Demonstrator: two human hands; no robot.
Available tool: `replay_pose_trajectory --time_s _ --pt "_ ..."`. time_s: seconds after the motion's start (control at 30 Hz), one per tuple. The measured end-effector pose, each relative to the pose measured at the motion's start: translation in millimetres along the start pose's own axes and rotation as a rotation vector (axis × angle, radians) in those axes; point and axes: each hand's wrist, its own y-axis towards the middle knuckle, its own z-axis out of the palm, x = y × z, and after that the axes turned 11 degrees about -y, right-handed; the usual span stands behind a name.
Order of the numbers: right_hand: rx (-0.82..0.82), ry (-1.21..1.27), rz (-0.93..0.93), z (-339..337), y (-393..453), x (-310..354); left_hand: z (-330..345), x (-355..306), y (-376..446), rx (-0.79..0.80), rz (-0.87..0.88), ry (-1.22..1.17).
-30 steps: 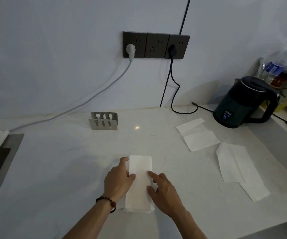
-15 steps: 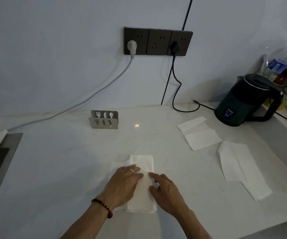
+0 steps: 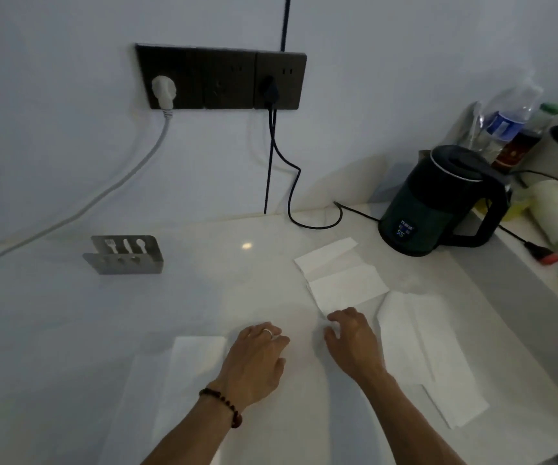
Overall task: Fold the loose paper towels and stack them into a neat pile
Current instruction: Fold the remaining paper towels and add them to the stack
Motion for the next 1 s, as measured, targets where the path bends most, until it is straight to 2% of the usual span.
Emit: replay_pose_trajectory --time_s 0.17,0.33,0.4,0.47,0.53,0.6,0.7,0.83,1.0 --pt "-0.013 -0.084 -0.193 -12 68 -17 7 -18 36 0.056 -0.101 0.05" --pt "0.194 -0.287 -0.332 -21 112 -21 16 -22 50 0.055 -0.185 0.044" --pt "0.225 -0.339 -0.348 -19 119 -23 16 -24 51 0.051 -0.202 0.04" --pt "0.153 -0.34 -0.399 -17 121 -23 15 -25 51 0.046 -0.207 0.04" --pt "0.011 -0.345 -0.475 -15 119 -20 16 -24 50 0.05 -0.21 0.032" --pt "-0.034 -0.372 -0.507 -15 113 -19 16 -25 50 0.049 -0.226 0.011" --pt "0.033 -0.244 -0.48 -16 98 -16 16 -28 47 -0.026 -0.253 -0.089" --pt "0.069 0.048 -0.277 -37 81 -3 14 -30 36 -0.266 -0.265 -0.239" --pt "0.153 0.723 0.062 -68 50 16 1 -35 21 -0.42 -0.288 -0.523"
